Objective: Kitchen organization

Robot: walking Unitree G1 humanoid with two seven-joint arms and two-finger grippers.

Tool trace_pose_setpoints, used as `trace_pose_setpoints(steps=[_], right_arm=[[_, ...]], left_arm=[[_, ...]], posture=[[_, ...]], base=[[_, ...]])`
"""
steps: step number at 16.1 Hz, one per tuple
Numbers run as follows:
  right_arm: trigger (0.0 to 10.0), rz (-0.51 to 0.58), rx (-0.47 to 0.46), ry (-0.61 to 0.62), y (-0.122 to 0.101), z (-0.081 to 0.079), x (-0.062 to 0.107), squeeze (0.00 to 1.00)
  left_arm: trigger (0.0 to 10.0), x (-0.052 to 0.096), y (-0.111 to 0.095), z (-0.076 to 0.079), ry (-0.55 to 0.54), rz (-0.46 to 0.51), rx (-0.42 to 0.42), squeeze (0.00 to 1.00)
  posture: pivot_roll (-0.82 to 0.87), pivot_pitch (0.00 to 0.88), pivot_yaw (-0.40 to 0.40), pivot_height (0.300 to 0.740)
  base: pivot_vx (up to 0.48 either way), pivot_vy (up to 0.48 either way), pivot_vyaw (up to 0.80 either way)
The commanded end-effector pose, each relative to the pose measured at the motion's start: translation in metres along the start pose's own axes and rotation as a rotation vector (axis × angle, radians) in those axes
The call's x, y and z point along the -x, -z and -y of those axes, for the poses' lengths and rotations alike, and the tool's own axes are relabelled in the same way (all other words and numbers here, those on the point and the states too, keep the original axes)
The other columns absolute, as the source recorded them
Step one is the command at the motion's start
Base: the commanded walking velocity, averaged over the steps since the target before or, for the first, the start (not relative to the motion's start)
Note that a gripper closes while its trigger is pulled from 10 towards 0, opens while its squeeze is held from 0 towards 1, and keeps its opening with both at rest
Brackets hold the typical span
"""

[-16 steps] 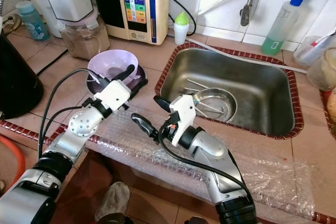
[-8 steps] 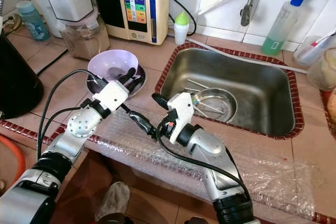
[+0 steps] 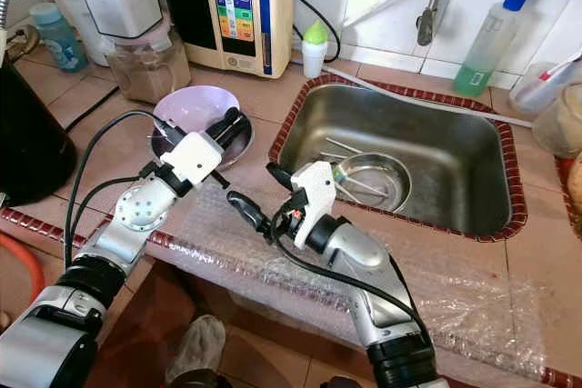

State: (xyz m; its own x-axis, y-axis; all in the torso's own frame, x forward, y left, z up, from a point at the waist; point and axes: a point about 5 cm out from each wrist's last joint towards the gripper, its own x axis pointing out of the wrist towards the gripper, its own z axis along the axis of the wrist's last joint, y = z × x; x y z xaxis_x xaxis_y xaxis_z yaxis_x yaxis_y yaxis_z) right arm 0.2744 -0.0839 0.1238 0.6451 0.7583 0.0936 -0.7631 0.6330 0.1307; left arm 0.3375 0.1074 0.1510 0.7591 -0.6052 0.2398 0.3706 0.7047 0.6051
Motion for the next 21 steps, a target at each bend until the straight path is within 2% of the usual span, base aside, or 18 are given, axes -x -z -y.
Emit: trace_pose_setpoints(steps=[1,3,6,7,8,9,10,11,12,13,14,17,20,21], right_arm=[[10.0,0.007,0.008,0.013,-0.002,0.003,-0.001,0.00],[10.0,0.024,0.006,0.041,-0.003,0.007,-0.002,0.00],[10.0,0.034,0.053,0.102,-0.006,0.016,-0.003,0.00],[10.0,0.040,0.070,0.119,-0.008,0.019,-0.004,0.00],[10.0,0.055,0.111,0.171,-0.012,0.026,-0.004,0.00],[10.0,0.063,0.131,0.198,-0.014,0.030,-0.005,0.00],[10.0,0.088,0.178,0.269,-0.021,0.039,-0.006,0.00],[10.0,0.099,0.211,0.298,-0.024,0.043,-0.006,0.00],[10.0,0.110,0.251,0.321,-0.028,0.046,-0.006,0.00],[10.0,0.131,0.292,0.365,-0.034,0.051,-0.006,0.00],[10.0,0.148,0.295,0.386,-0.037,0.054,-0.005,0.00],[10.0,0.147,0.356,0.405,-0.040,0.061,-0.004,0.00],[10.0,0.130,0.347,0.394,-0.038,0.065,-0.003,0.00],[10.0,0.126,0.340,0.384,-0.036,0.064,-0.004,0.00]], left_arm=[[0.0,0.003,-0.002,-0.005,-0.011,0.013,-0.009,0.00],[0.0,0.006,-0.011,-0.018,-0.063,0.066,-0.060,0.00],[0.0,0.006,-0.039,-0.045,-0.147,0.171,-0.115,0.00],[0.0,0.006,-0.048,-0.053,-0.168,0.194,-0.107,0.00],[0.0,0.000,-0.071,-0.066,-0.199,0.259,-0.037,0.00],[0.0,-0.002,-0.079,-0.071,-0.211,0.283,-0.014,0.00],[0.0,-0.011,-0.099,-0.078,-0.190,0.335,0.037,0.00],[0.0,-0.014,-0.105,-0.076,-0.161,0.346,0.077,0.00],[0.0,-0.018,-0.108,-0.073,-0.143,0.349,0.156,0.00],[0.0,-0.022,-0.105,-0.058,-0.059,0.302,0.333,0.00],[0.0,-0.023,-0.101,-0.043,0.017,0.266,0.431,0.00],[0.0,-0.023,-0.096,-0.012,0.158,0.209,0.554,0.00],[0.0,-0.027,-0.100,-0.004,0.213,0.192,0.632,0.00],[0.0,-0.027,-0.101,0.000,0.247,0.188,0.627,0.00]], posture=[[0.02,0.000,0.061,0.740],[0.03,0.000,0.056,0.740],[0.03,0.000,0.049,0.740],[0.04,0.000,0.046,0.740],[0.04,0.000,0.040,0.740],[0.04,0.000,0.037,0.740],[0.05,0.000,0.033,0.740],[0.05,0.000,0.033,0.740],[0.05,0.000,0.033,0.740],[0.06,0.000,0.027,0.740],[0.06,0.000,0.027,0.740],[0.05,0.000,0.033,0.740],[0.04,0.000,0.039,0.740],[0.04,0.000,0.039,0.740]], base=[[0.000,0.000,0.00],[0.000,0.000,0.00],[0.000,0.000,0.00],[0.000,0.000,0.00],[0.000,0.000,0.00],[0.000,0.000,0.00],[0.000,0.000,0.00],[0.000,0.000,0.00],[0.000,0.000,0.00],[0.000,0.000,0.00],[0.000,0.000,0.00],[0.000,0.000,0.00],[0.000,0.000,0.00],[0.000,0.000,0.00]])
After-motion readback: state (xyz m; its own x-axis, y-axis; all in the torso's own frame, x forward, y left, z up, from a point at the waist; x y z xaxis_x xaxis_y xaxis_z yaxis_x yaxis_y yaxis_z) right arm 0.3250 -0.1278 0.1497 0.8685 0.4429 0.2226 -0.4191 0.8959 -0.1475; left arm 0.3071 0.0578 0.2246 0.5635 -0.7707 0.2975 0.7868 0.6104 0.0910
